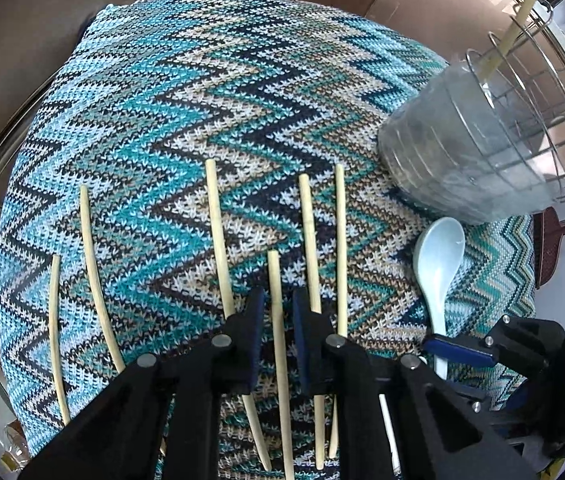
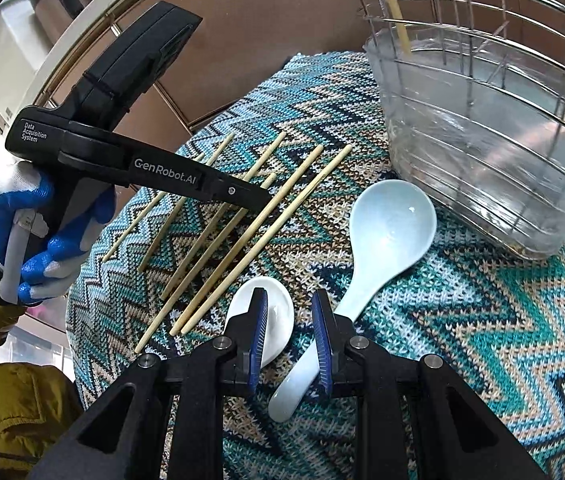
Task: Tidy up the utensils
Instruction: 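Grasp the small white spoon with the right gripper while the left grasps a chopstick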
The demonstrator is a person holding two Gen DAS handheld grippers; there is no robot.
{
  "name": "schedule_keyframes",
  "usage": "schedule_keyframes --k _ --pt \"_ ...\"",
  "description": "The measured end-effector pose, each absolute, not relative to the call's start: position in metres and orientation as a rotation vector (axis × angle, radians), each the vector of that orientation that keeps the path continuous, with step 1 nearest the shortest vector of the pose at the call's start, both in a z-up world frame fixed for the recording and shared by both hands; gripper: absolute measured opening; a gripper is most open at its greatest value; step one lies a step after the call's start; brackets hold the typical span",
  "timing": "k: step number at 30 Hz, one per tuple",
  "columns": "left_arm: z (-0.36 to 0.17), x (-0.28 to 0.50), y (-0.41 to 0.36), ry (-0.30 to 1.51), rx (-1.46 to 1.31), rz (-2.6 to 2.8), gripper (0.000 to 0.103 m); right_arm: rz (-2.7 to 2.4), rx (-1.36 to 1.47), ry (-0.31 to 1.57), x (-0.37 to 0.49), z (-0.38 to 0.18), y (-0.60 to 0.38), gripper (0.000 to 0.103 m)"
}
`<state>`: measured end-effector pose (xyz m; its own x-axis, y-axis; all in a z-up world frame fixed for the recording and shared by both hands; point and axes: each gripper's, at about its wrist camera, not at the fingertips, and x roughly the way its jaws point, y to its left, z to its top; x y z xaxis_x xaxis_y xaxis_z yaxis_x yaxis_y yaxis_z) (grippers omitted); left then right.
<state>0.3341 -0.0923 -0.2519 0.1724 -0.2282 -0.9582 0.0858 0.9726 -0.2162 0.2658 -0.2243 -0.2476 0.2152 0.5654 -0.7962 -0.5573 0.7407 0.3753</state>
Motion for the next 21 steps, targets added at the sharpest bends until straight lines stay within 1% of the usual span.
schedule_keyframes --k 8,9,10,11,14,21 --pt "-0.255 0.336 -0.087 1.374 -0.148 -0.217 0.006 0.799 -0.069 1.14 0.268 -0.254 -0.212 0.023" --pt "-0.255 0.335 -0.084 1.37 -0.148 -0.217 0.005 0.797 -0.084 1.144 0.268 -0.255 -0.21 0.02" --pt "-0.254 0.333 -0.08 1.367 -0.15 -0.218 0.005 0.795 -0.103 1.145 0.267 -0.255 -0.208 0.012" --pt "-0.253 0.331 -0.079 1.363 -0.155 -0.218 0.005 0.792 -0.117 1.141 0.265 -0.255 -0.206 0.01" --pt "-0.248 0.326 -0.073 1.338 -0.173 -0.223 0.005 0.77 -0.139 1.118 0.259 -0.249 -0.205 0.006" --pt "-0.219 0.303 -0.062 1.259 -0.219 -0.26 0.005 0.682 -0.188 1.034 0.232 -0.216 -0.208 0.005"
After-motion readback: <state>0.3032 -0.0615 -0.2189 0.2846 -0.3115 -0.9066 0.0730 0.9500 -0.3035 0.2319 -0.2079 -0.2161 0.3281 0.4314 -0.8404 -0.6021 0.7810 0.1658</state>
